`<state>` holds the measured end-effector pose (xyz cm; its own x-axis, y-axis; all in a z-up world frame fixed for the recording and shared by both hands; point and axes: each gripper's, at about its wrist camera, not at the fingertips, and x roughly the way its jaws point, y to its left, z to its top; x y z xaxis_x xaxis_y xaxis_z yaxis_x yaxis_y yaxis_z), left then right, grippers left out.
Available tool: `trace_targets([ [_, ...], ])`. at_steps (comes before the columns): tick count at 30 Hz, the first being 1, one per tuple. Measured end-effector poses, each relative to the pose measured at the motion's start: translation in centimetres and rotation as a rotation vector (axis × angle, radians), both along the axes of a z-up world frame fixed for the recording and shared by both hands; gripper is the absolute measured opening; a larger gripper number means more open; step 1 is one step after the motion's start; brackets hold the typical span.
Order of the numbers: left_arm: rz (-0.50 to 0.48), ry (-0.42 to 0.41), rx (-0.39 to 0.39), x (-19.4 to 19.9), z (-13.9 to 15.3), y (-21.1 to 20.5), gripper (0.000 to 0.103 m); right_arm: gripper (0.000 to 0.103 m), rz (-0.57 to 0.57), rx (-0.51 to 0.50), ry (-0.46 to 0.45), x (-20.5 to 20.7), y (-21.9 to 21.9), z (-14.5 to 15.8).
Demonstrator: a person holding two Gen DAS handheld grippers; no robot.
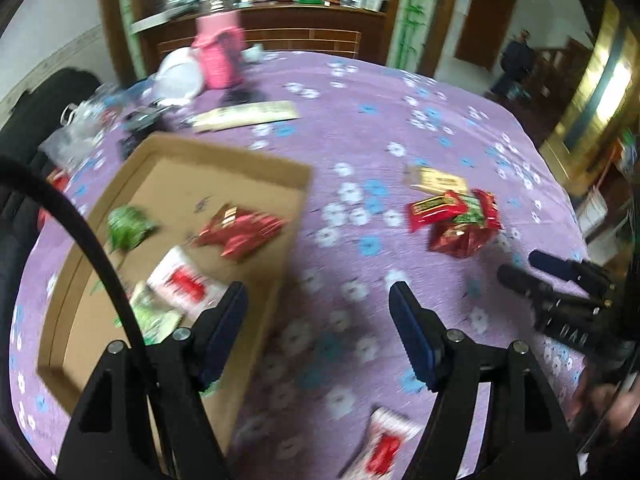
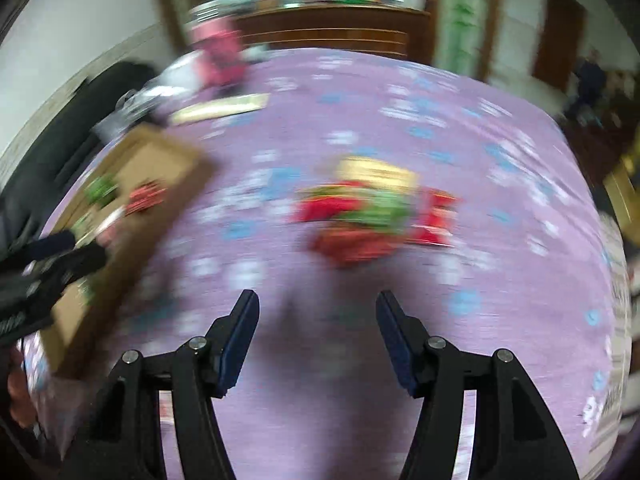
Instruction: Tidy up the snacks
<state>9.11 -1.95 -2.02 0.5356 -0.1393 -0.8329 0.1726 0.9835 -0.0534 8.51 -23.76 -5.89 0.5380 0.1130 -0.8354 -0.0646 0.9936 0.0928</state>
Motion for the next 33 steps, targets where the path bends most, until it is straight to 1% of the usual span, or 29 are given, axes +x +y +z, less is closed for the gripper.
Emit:
trace_targets([
  [2,0.002,-0.005,0.018,0.4,0.0,-0.8,0.074,0.061,-0.016,0.012,0.003,0.3,-1.9,0.0],
  [5,0.006,-0.001,0.027,0.3,-0.1,-0.8,0.074,0.061,0.034,-0.023,-0.014,0.6,-2.2,0.0],
  [6,-0.003,0.005,0.029,0.1,-0.3,-1.0,0.074,0.061,0.046,-0.018,-0.014,0.7,-2.0,-0.1],
  [8,-0.042,0.016,0.048,-1.5,-0.8,-1.5,0.074,0.061,0.056,-0.002,-0.013,1.0,-2.2,-0.4],
  [9,-0.059,0.024,0.074,-2.8,-1.3,-1.9,0.074,0.061,0.061,0.003,-0.010,1.2,-2.3,-0.6],
  [13,-0.074,0.061,0.134,-7.1,-3.3,-2.8,0.074,0.061,0.075,0.010,0.004,1.5,-2.8,-1.1],
  [15,-0.099,0.085,0.160,-8.4,-4.3,-3.3,0.074,0.061,0.085,0.021,0.008,1.5,-2.7,-1.2],
  [16,-0.115,0.107,0.184,-8.8,-4.9,-3.6,0.074,0.061,0.088,0.029,0.009,1.5,-2.7,-1.2],
  [18,-0.141,0.113,0.213,-9.2,-5.8,-3.7,0.073,0.061,0.093,0.045,0.012,1.5,-2.6,-1.2],
  [19,-0.147,0.107,0.224,-9.2,-6.0,-3.7,0.067,0.061,0.093,0.050,0.012,1.3,-2.5,-1.1],
  [20,-0.152,0.105,0.230,-9.1,-6.2,-3.6,0.056,0.061,0.098,0.057,0.009,1.2,-2.4,-1.0],
  [21,-0.159,0.112,0.181,-8.9,-6.3,-3.2,0.051,0.061,0.106,0.059,0.006,1.0,-2.2,-0.9],
  [22,-0.156,0.123,0.150,-8.8,-6.4,-2.8,0.028,0.061,0.108,0.053,0.002,0.8,-2.1,-0.9],
  [23,-0.157,0.141,0.108,-8.6,-6.3,-2.5,0.025,0.061,0.107,0.050,0.002,0.6,-2.0,-0.8],
  [26,-0.162,0.142,0.100,-8.8,-6.2,-2.4,0.022,0.061,0.097,0.064,0.017,-0.2,-2.3,-0.8],
  [28,-0.171,0.149,0.072,-9.1,-6.0,-2.2,0.021,0.061,0.095,0.065,0.022,-0.8,-2.4,-0.9],
  [31,-0.170,0.113,0.049,-9.7,-5.0,-2.0,0.021,0.062,0.085,0.075,0.028,-1.9,-2.7,-0.9],
  [33,-0.142,0.091,0.003,-9.5,-3.7,-1.1,0.021,0.063,0.074,0.086,0.035,-2.4,-2.9,-1.0],
])
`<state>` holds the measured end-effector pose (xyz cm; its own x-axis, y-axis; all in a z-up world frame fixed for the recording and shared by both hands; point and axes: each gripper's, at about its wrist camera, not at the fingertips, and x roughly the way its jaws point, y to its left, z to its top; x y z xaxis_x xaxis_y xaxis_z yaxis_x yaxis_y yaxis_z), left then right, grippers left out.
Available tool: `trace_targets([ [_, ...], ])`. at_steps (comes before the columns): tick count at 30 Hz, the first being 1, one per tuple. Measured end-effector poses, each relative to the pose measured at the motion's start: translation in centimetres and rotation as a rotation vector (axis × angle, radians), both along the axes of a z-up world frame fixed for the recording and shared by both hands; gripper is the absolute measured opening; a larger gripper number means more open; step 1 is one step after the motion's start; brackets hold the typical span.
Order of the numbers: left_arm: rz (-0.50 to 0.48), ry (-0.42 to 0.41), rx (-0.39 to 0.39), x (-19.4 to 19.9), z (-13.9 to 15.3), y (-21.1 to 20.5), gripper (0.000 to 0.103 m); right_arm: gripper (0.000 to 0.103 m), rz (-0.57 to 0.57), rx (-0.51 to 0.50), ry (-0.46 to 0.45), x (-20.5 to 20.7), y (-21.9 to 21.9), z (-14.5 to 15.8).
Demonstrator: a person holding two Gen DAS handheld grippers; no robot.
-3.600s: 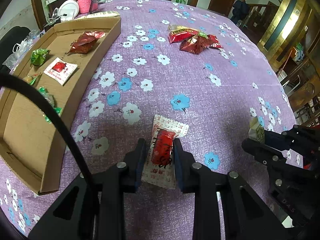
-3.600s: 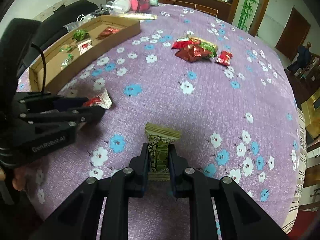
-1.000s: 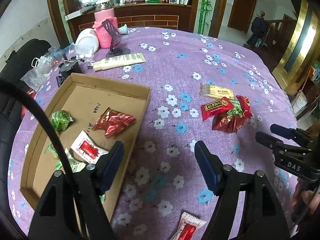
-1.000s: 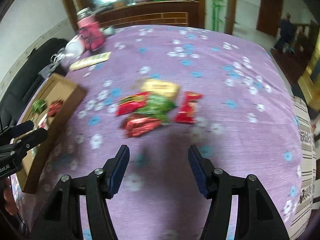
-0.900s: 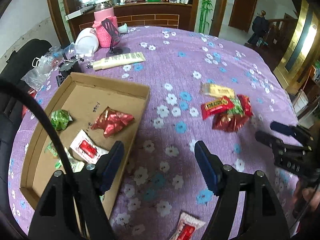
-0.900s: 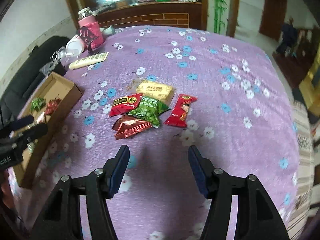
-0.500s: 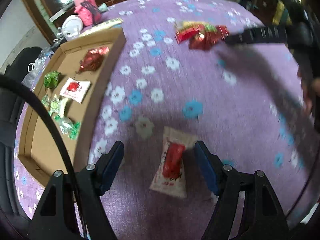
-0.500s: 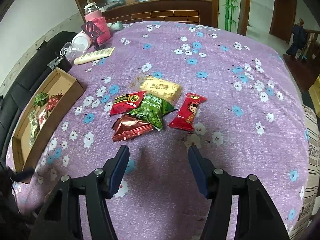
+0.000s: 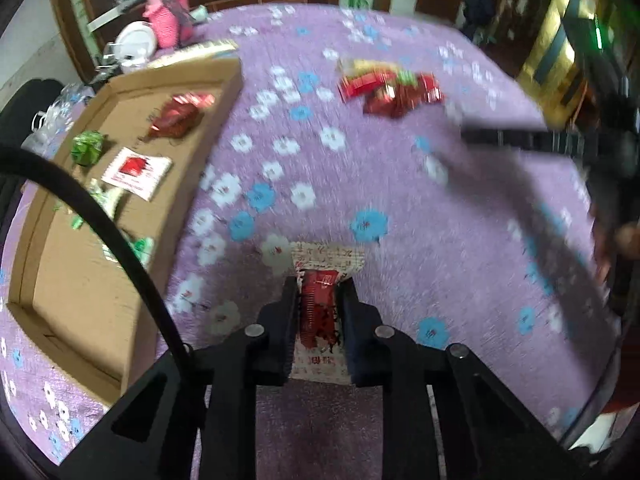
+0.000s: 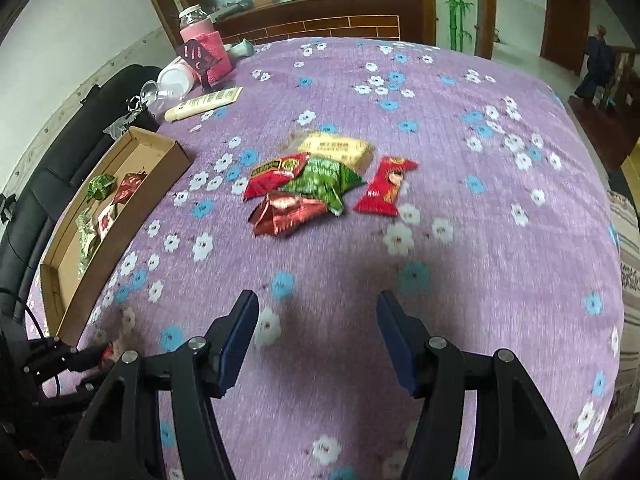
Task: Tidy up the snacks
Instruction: 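Carry the white packet into the box and open left gripper, then grasp the red wrapped candy with right gripper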
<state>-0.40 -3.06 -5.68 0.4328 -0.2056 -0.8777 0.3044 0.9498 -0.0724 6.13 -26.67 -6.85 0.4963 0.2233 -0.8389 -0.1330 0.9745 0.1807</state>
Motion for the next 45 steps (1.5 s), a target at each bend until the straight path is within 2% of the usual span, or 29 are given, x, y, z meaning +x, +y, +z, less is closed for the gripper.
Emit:
trace_targets([
  [3,0.074,-0.058,-0.047,0.7,2.9,2.5,0.022,0.064,-0.010,0.004,0.013,-0.5,0.0,-0.1],
  [7,0.219,-0.087,-0.065,3.3,4.7,8.0,0.022,0.064,-0.016,0.003,0.010,-0.9,0.2,0.2],
  [11,0.350,-0.009,-0.047,6.4,3.0,12.8,0.023,0.064,-0.020,0.005,0.004,-1.0,0.3,0.6],
  [13,0.371,0.034,-0.023,7.3,2.0,13.8,0.024,0.064,-0.019,0.002,0.002,-1.0,0.4,0.7],
  [16,0.397,0.045,0.050,7.4,1.8,13.7,0.028,0.064,-0.015,-0.030,-0.011,-0.8,0.3,0.9],
  [19,0.415,0.016,0.112,7.0,2.7,13.0,0.049,0.066,-0.039,-0.072,-0.024,0.2,-0.7,1.1],
  [20,0.415,-0.007,0.104,6.8,3.3,12.4,0.051,0.066,-0.051,-0.081,-0.030,0.6,-1.2,1.1],
  [22,0.392,-0.024,0.077,6.6,4.1,11.5,0.056,0.067,-0.054,-0.093,-0.043,1.5,-2.0,1.1],
  [24,0.329,-0.029,0.013,7.3,4.7,9.5,0.062,0.068,-0.046,-0.112,-0.052,2.8,-2.3,0.9],
  [27,0.209,-0.047,-0.018,8.6,5.0,4.4,0.063,0.068,-0.047,-0.140,-0.063,5.6,-2.6,0.3],
  [29,0.138,-0.032,-0.026,10.1,4.4,0.8,0.063,0.068,-0.062,-0.096,-0.048,7.7,-2.9,-0.2],
  [32,0.127,-0.006,-0.079,13.1,3.7,-2.9,0.063,0.067,-0.067,-0.088,-0.022,10.0,-2.3,-1.0],
  [35,0.114,-0.019,-0.099,16.0,3.9,-5.0,0.063,0.065,-0.070,-0.142,-0.012,11.4,-1.8,-1.9],
  [38,0.038,-0.003,-0.068,18.9,3.6,-7.2,0.063,0.052,-0.059,-0.144,0.020,12.2,-2.0,-2.7],
  [40,-0.007,0.006,-0.017,20.3,3.2,-8.5,0.063,0.046,-0.024,-0.190,0.005,12.0,-1.7,-2.7],
  [45,-0.191,0.036,0.104,21.7,1.9,-11.3,0.064,0.043,0.021,-0.200,-0.002,10.9,-2.7,-2.6],
])
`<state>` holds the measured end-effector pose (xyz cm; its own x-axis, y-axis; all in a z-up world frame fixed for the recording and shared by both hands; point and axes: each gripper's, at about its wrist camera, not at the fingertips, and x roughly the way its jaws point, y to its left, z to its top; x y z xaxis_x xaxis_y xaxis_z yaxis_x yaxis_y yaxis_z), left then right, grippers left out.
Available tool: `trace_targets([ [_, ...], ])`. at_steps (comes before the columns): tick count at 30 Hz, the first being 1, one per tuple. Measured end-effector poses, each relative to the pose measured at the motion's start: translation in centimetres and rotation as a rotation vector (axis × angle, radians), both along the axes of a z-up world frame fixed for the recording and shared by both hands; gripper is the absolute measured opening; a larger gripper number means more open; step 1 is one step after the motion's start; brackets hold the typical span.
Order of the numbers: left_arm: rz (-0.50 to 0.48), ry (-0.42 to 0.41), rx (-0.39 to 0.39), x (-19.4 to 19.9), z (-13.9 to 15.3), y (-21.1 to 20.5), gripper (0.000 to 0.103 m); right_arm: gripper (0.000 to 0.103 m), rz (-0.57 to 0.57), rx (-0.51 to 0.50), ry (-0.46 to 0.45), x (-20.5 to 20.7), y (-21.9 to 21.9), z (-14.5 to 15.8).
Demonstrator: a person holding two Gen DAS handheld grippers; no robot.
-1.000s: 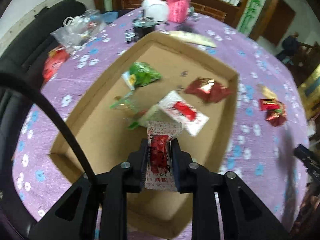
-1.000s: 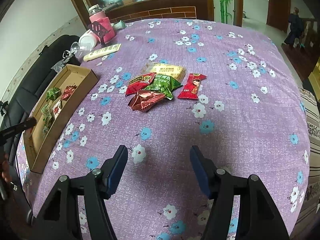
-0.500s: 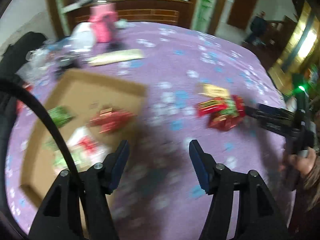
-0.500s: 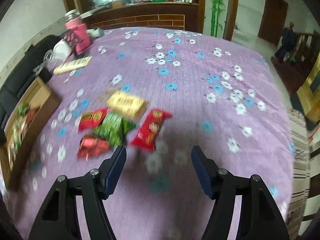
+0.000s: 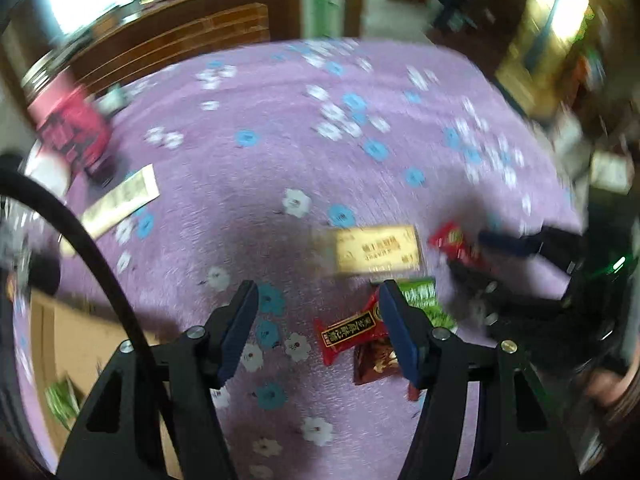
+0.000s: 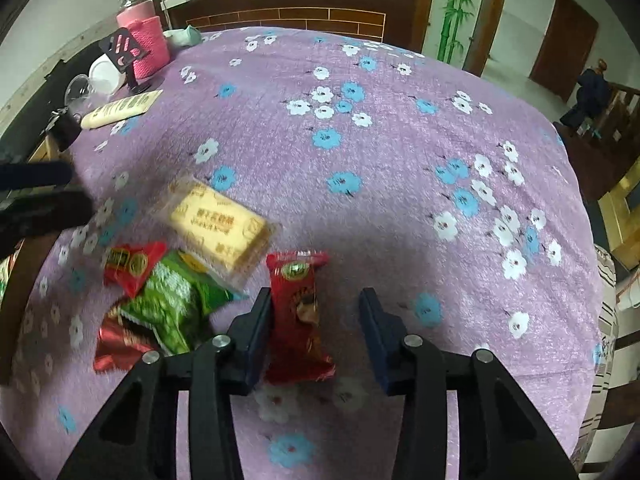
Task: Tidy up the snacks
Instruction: 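Grasp the red wrapped candy with right gripper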
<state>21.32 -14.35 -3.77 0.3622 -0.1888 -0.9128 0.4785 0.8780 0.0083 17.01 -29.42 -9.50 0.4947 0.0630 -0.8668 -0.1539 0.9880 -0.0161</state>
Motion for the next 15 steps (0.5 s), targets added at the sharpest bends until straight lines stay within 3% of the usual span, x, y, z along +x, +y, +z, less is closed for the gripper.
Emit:
trace_targets([
  [3,-0.007,-0.040,0.111,0.7,-1.1,-0.8,0.064,0.043,0.002,0.009,-0.002,-0.6,-0.9,0.1],
  [7,0.032,0.035,0.101,1.7,-2.9,-0.4,0.064,0.043,-0.010,0.023,-0.004,-0.9,-1.5,0.1],
  [9,0.031,0.067,0.122,0.9,-3.7,0.0,0.064,0.043,-0.009,0.020,-0.001,-1.1,-1.5,0.1],
  [13,0.011,0.144,0.090,-1.8,-5.0,0.7,0.065,0.043,-0.002,0.009,0.001,-2.1,-1.6,0.1],
  [15,-0.010,0.123,0.108,-3.8,-5.0,1.0,0.068,0.043,0.002,0.017,0.003,-2.5,-1.7,0.1],
])
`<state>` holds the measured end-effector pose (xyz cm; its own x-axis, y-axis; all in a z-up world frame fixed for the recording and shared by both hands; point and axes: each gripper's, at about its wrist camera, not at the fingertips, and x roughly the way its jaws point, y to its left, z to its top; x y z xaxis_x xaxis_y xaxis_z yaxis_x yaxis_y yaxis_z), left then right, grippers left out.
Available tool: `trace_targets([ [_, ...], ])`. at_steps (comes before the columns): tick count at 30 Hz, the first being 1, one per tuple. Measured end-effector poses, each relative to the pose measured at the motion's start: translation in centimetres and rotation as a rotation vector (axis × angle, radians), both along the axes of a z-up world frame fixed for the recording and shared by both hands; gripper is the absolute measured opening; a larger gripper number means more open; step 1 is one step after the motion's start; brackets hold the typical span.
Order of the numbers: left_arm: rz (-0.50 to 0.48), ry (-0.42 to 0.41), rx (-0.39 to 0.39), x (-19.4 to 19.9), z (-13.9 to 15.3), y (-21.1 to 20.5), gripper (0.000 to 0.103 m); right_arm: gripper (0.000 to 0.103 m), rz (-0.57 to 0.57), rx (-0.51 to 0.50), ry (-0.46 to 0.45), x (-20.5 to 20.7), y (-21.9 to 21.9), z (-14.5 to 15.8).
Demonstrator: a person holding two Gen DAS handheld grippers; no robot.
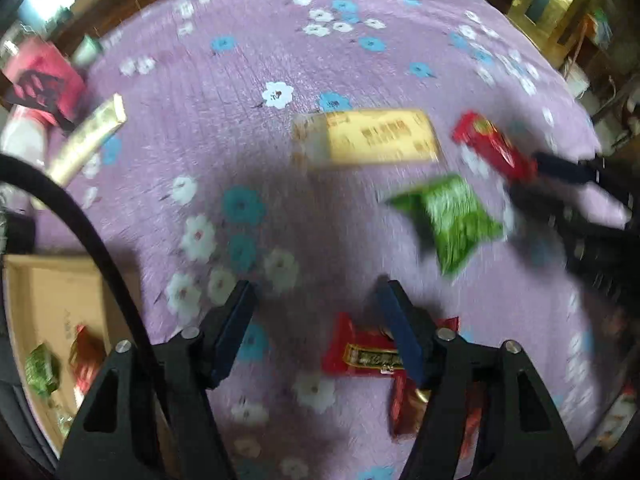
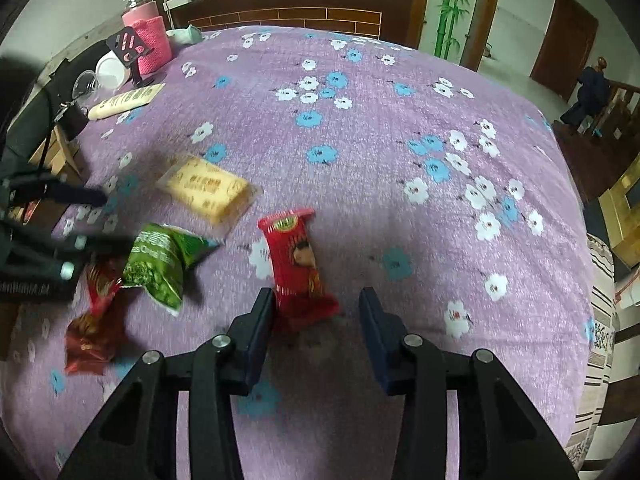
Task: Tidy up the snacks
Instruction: 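Grasp the red wrapped candy with right gripper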
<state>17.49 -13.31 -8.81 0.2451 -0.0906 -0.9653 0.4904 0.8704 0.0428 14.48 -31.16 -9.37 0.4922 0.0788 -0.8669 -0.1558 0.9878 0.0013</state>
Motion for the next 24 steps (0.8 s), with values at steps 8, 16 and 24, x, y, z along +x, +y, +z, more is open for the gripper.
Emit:
trace_targets([
  [8,0.122,-0.068,-0.088,-5.6,2.6,4.3,0.067,0.051,0.022,0.081,-0.008,-1.5,-1.4,0.9],
  [16,0.197,-0.022,-0.163,-10.1,3.1,3.3,0.067,0.068,0.028,0.088,-0.128,-1.9,-1.1,3.3],
  [24,0.300,-0.034,-0.161,-11.8,3.8,4.3,0.067,0.067,0.133,-0.063,-0.016,2.6,1.9,-0.2],
])
